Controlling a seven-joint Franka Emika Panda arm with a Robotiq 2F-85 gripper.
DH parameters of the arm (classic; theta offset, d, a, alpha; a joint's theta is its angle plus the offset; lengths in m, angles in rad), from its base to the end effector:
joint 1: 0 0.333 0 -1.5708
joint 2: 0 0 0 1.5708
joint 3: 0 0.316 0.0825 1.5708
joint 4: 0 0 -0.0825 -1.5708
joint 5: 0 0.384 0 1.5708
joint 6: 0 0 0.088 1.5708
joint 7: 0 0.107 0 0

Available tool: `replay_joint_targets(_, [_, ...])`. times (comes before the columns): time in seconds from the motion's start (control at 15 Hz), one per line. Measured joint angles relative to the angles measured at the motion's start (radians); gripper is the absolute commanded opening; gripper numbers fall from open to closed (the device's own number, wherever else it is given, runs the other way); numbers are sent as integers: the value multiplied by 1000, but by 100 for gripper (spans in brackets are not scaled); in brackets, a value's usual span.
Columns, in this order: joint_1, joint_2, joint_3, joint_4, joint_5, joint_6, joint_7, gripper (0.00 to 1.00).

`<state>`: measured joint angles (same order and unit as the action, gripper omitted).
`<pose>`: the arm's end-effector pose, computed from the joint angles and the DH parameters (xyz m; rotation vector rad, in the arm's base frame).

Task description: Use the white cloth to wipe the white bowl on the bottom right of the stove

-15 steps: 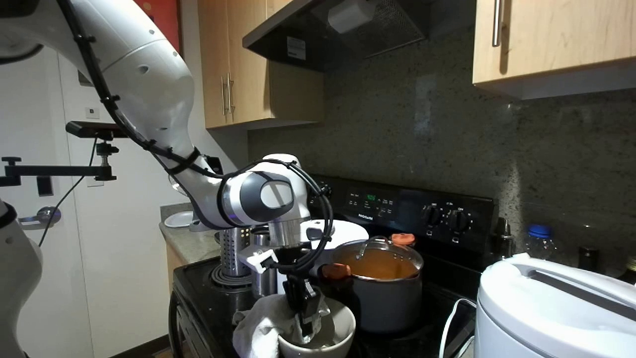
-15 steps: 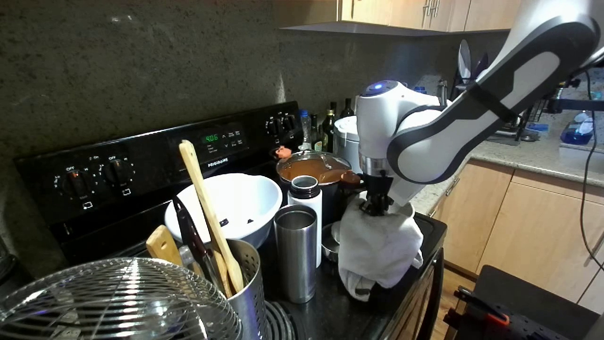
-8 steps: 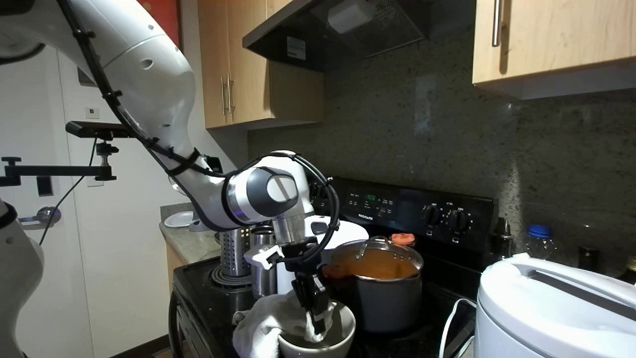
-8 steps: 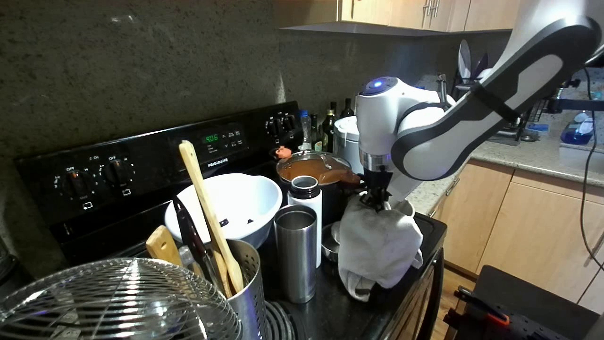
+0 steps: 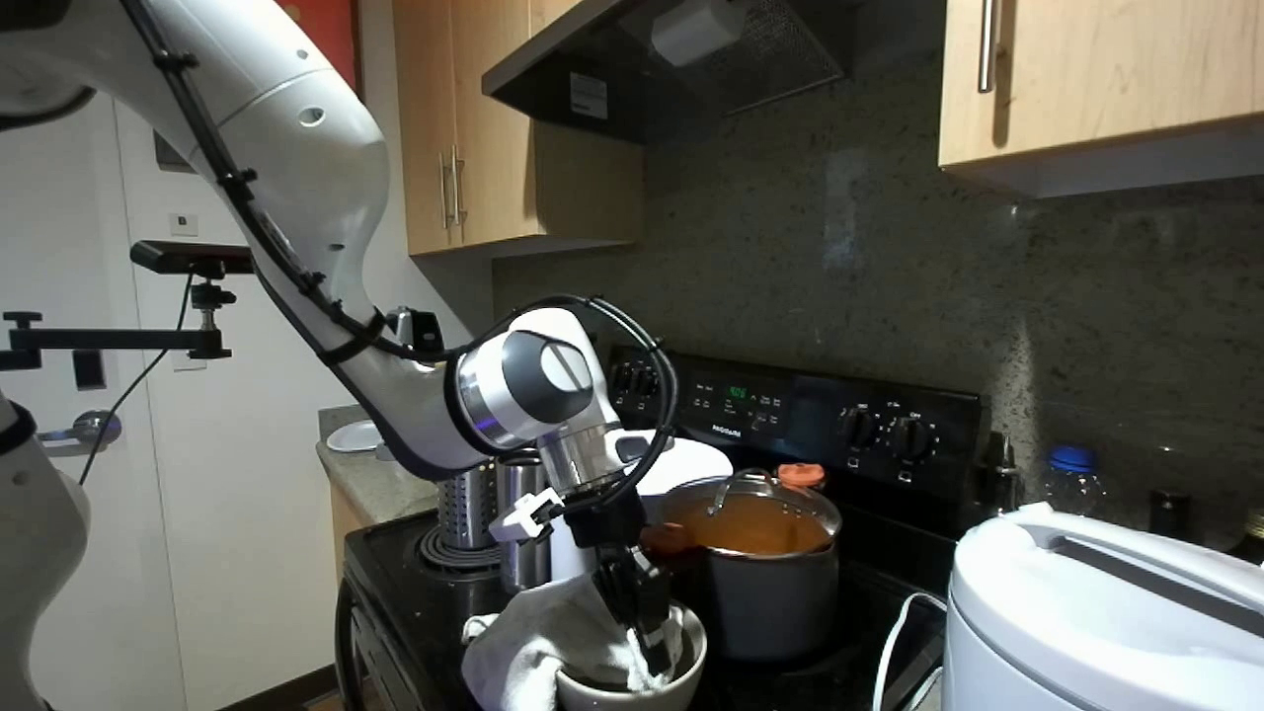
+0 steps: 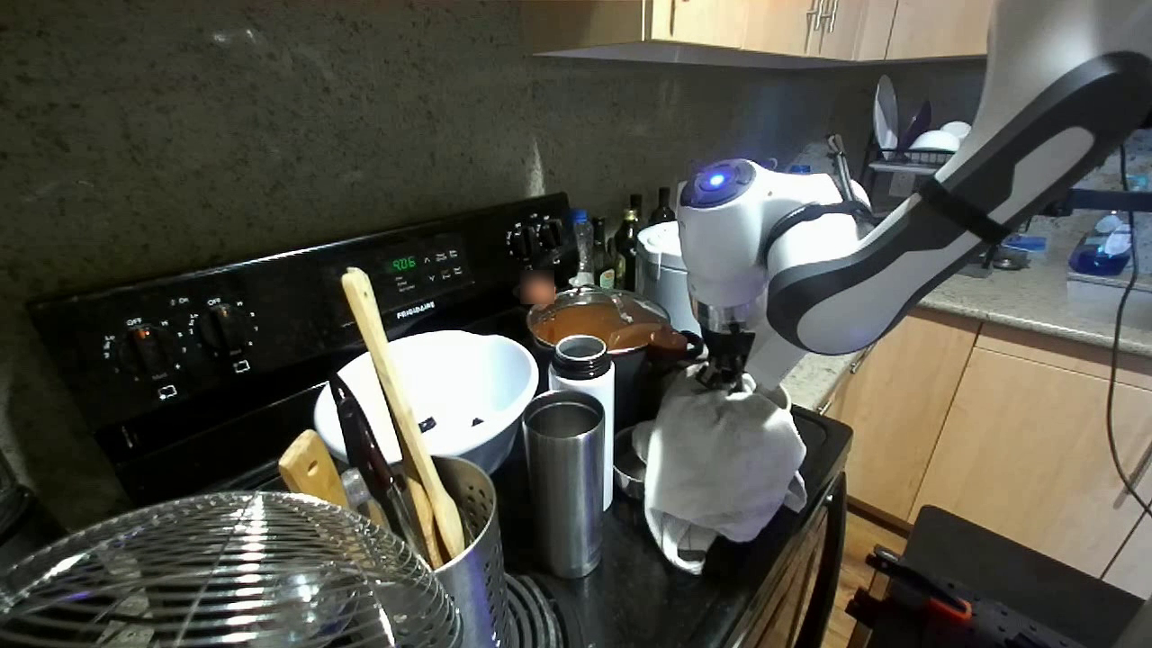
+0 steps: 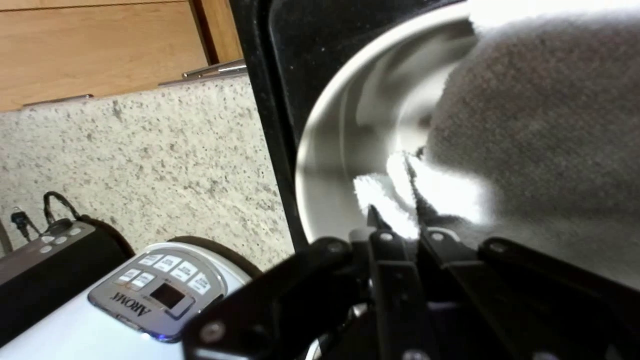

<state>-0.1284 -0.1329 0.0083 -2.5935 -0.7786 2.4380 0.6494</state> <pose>0.4285 -0.0533 0.3022 2.6506 -0.2094 0.1459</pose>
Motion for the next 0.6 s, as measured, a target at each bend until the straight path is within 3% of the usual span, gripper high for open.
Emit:
replay_joint_targets(0.33, [7, 16, 0, 6, -2, -79, 0, 4])
replay_joint_targets(0.6, [16, 37, -3, 12, 97, -102, -65, 5])
